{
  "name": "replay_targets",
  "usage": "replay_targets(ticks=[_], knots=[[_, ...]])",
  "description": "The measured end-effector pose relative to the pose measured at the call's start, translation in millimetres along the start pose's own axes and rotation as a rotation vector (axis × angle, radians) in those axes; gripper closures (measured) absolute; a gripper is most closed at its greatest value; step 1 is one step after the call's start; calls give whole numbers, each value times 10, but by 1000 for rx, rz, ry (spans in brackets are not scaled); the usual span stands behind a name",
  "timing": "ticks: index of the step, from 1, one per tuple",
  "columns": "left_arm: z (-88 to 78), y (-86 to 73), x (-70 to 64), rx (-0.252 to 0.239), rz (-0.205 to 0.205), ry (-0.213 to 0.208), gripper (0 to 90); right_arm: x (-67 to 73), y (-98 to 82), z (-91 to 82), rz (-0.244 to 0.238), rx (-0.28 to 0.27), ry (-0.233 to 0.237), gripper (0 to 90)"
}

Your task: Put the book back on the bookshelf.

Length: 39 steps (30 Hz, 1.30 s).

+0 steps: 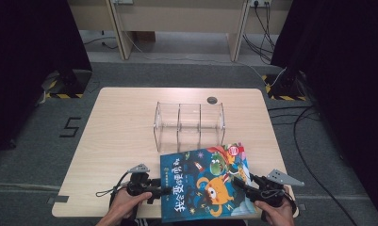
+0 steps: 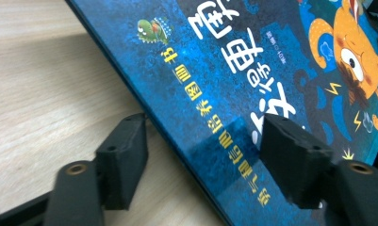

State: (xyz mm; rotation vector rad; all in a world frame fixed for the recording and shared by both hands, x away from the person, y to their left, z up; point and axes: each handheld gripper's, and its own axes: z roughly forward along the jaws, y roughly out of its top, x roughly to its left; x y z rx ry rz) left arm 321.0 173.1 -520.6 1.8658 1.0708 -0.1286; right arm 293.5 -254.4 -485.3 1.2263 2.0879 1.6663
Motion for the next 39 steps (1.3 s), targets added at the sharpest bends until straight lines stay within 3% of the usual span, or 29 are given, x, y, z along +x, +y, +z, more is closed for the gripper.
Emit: replay_targets(ticks=[6, 9, 10, 12, 16, 24, 27, 28, 36, 39], knots=[[17, 0, -3, 10, -10, -27, 327, -4, -5, 1, 2, 0, 1, 487], [20, 5, 31, 4, -43, -53, 352, -2, 2, 3, 0, 0, 3, 487], [38, 9, 53, -5, -73, -72, 355, -4, -1, 1, -4, -3, 5, 487], [38, 27, 58, 3, -78, -73, 368, -9, -5, 4, 5, 0, 4, 486], [33, 33, 69, 4, -80, -77, 403, -52, -33, 13, 56, 32, -2, 484], [-39, 53, 48, -77, -67, -107, 555, -168, -83, 12, 129, 97, -28, 463], [-38, 59, 43, -88, -63, -112, 570, -177, -96, 28, 133, 127, -35, 428], [-43, 67, 27, -91, -46, -109, 583, -182, -112, 62, 127, 173, -58, 402], [-22, 77, 69, -101, -81, -126, 594, -205, -138, 88, 161, 183, -57, 402], [-23, 97, 92, -124, -100, -161, 616, -225, -144, 76, 174, 182, -53, 403]])
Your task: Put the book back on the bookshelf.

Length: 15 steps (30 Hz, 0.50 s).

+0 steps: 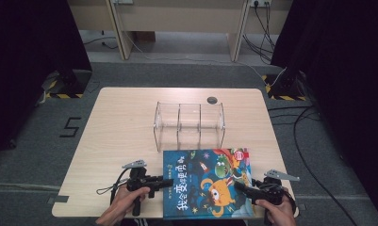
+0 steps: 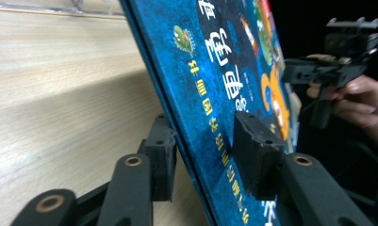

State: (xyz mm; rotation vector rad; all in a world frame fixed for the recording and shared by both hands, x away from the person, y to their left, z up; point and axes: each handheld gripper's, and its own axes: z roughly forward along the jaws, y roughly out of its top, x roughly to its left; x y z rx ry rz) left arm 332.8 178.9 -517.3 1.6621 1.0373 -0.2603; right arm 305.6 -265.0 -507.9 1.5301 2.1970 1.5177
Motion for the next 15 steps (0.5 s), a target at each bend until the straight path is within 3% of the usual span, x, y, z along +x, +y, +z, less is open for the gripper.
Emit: replay_targets(ticks=[5, 12, 15], knots=[[3, 21, 8, -3, -15, -18, 629, -14, 3, -6, 15, 1, 4, 403], [-10, 56, -32, 10, -22, -5, 646, -20, 3, -1, 26, 4, 7, 401], [-38, 95, -50, 2, -34, -26, 670, -34, 3, -9, 50, -1, 17, 398]])
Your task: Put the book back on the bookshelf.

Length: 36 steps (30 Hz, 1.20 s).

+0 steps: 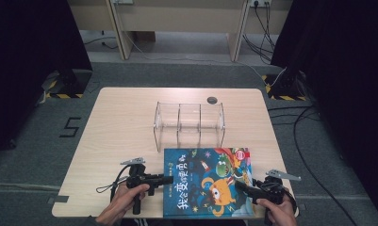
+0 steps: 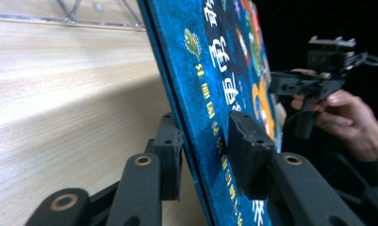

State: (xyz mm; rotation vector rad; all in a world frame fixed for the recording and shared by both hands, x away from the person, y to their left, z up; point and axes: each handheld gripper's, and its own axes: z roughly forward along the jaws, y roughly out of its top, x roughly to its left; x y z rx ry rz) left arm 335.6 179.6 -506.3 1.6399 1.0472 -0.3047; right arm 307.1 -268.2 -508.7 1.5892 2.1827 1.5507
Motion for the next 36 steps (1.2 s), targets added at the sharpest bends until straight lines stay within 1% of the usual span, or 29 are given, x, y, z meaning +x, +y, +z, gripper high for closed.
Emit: replay_targets(ticks=[1, 2, 3, 5, 6, 8, 9, 10, 11, 12, 13, 14, 15, 16, 18, 19, 23, 24, 25, 27, 28, 30, 31, 33, 34, 35, 36], knots=[[-8, 11, -19, 0, 1, 3, 670, 0, 0, 0, 0, 0, 0, 398], [-24, 26, -58, 7, 8, 14, 670, 0, 4, -2, 11, 4, 6, 396], [-24, 26, -58, 7, 8, 14, 672, -1, 5, -3, 14, 5, 8, 394], [-37, 42, -86, 16, -5, 17, 674, -5, 5, -1, 20, 6, 3, 382], [-48, 48, -125, 13, -10, 24, 673, -2, 6, 4, 21, 9, -6, 375], [-56, 50, -142, 14, -12, 25, 674, -2, 9, 8, 21, 12, -11, 370], [-75, 62, -173, 12, -21, 18, 680, -4, 6, 11, 31, 15, -12, 365], [-75, 62, -173, 12, -21, 18, 682, -4, 6, 11, 31, 15, -12, 365], [-83, 70, -193, 11, -20, 18, 683, -4, 5, 9, 42, 16, -13, 356], [-94, 85, -232, 5, -22, 15, 684, -4, 2, 10, 46, 16, -17, 349], [-94, 85, -232, 5, -22, 15, 686, -4, 2, 10, 46, 16, -17, 349], [-98, 92, -247, -2, -28, 6, 686, -9, -1, 14, 47, 13, -23, 340], [-104, 100, -262, -8, -37, -9, 690, -7, -5, 20, 50, 18, -33, 322], [-109, 114, -292, -22, -41, -21, 694, 6, -12, 38, 40, 48, -50, 283], [-112, 121, -303, -24, -41, -23, 694, 2, -18, 46, 49, 54, -53, 278], [-115, 130, -320, -26, -38, -22, 694, -1, -25, 50, 61, 56, -48, 277], [-115, 140, -349, -32, -31, -25, 694, -6, -26, 38, 66, 60, -47, 274], [-116, 143, -362, -39, -35, -26, 694, -6, -26, 33, 72, 63, -54, 277], [-115, 152, -378, -32, -37, -12, 684, -1, -29, 11, 45, 63, -101, 275], [-113, 151, -370, -30, -41, -13, 687, -11, -40, 2, 95, 47, -49, 289], [-110, 152, -365, -31, -47, -11, 687, 4, -40, 0, 79, 53, -61, 292], [-113, 155, -380, -30, -48, -6, 684, 59, -28, -15, 19, 54, -91, 287], [-113, 155, -380, -30, -48, -6, 684, 59, -28, -15, 19, 54, -91, 287], [-113, 158, -393, -33, -46, -5, 685, 144, -13, -74, -35, 29, -111, 285], [-114, 168, -405, -31, -41, -1, 685, 260, -21, -146, -106, -6, -129, 280], [-114, 168, -405, -31, -41, -1, 684, 260, -21, -146, -106, -6, -129, 280], [-109, 179, -413, -30, -41, 3, 683, 383, -79, -194, -175, -19, -143, 281]])
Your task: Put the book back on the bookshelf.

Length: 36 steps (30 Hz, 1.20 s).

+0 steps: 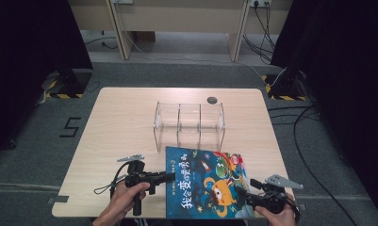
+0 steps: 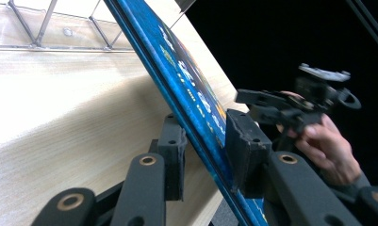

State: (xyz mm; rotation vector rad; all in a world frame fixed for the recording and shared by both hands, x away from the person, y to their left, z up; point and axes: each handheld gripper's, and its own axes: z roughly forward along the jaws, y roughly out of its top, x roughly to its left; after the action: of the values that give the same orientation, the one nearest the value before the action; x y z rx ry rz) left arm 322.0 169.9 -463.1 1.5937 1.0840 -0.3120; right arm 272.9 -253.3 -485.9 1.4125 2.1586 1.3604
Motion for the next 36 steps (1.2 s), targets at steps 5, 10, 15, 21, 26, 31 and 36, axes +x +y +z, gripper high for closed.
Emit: replay_targets(ticks=[5, 10, 15, 21, 26, 31, 36], knots=[[6, 11, -14, -1, -3, 11, 680, 313, -148, -53, -105, 12, 33, 280], [13, 26, -15, -3, -16, 17, 679, 496, -224, -21, -151, 18, 99, 256], [17, 45, 8, -14, -31, 23, 677, 673, -274, 16, -228, 33, 130, 235], [18, 50, 8, -21, -35, 30, 677, 807, -332, 83, -327, 67, 74, 187], [17, 45, -2, -27, -38, 34, 677, 921, -355, 156, -432, 75, -23, 172], [12, 43, -25, -31, -35, 36, 676, 1018, -353, 243, -523, 76, -91, 165], [12, 37, -24, -31, -35, 40, 676, 1091, -329, 322, -588, 69, -156, 221]])
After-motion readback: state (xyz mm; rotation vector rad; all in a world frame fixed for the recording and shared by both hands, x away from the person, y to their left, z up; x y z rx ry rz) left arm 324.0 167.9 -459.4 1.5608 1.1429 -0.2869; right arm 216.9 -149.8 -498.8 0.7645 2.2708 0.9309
